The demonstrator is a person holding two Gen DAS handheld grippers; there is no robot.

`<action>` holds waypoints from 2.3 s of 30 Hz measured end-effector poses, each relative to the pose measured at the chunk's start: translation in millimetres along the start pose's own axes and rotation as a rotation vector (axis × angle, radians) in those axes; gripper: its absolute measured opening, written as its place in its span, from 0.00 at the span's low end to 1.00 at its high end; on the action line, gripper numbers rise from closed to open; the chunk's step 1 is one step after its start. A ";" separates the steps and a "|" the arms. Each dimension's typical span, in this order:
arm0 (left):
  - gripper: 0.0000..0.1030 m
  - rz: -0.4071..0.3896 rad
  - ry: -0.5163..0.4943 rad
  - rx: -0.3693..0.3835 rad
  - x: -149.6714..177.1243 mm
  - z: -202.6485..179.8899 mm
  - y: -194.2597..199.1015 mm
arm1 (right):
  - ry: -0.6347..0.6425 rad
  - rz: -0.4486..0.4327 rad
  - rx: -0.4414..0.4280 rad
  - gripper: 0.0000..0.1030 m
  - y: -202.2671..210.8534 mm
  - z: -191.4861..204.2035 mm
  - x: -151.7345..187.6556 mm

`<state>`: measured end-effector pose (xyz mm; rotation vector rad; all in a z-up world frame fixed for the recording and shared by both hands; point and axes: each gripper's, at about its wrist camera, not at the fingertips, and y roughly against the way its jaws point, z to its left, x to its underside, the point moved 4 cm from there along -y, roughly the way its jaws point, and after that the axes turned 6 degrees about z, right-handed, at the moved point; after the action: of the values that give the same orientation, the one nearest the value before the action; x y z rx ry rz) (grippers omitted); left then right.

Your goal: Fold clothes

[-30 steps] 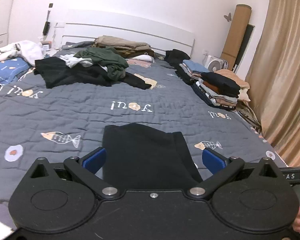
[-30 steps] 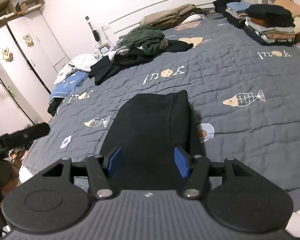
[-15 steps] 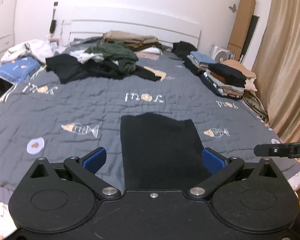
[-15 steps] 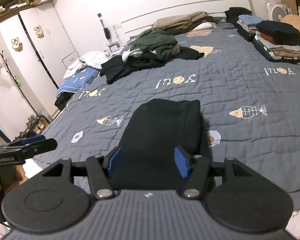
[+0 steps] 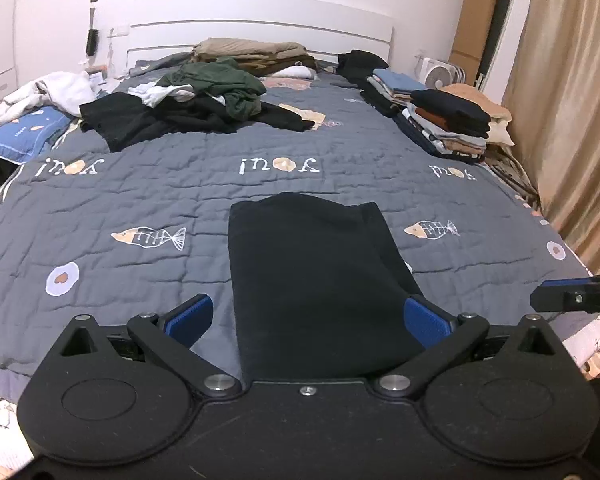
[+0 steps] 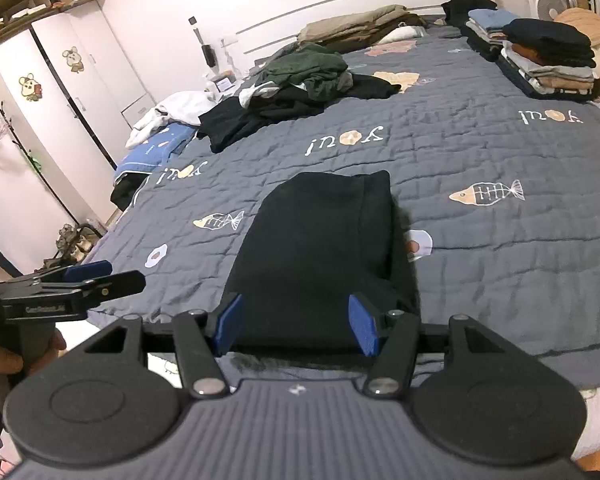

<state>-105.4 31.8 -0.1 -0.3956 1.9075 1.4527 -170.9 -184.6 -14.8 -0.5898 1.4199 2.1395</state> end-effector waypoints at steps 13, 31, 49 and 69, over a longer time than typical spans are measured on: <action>1.00 0.034 -0.048 0.037 -3.0 -1.0 -36.1 | -0.013 0.007 0.058 0.56 -1.2 -7.3 11.3; 1.00 0.086 -0.072 0.021 -29.4 4.2 -89.9 | 0.013 0.008 0.079 0.56 -22.5 -35.0 -16.9; 1.00 0.091 -0.127 0.068 -64.1 19.9 -114.7 | 0.220 -0.058 0.237 0.59 -44.4 -38.4 -91.0; 1.00 0.162 -0.029 0.262 -75.6 99.6 -193.8 | -0.101 0.013 0.107 0.64 -108.4 -81.6 -46.9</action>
<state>101.5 49.0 -100.5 -0.0993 2.1124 1.2771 -60.6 -232.5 -93.2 -0.4275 1.4760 2.0578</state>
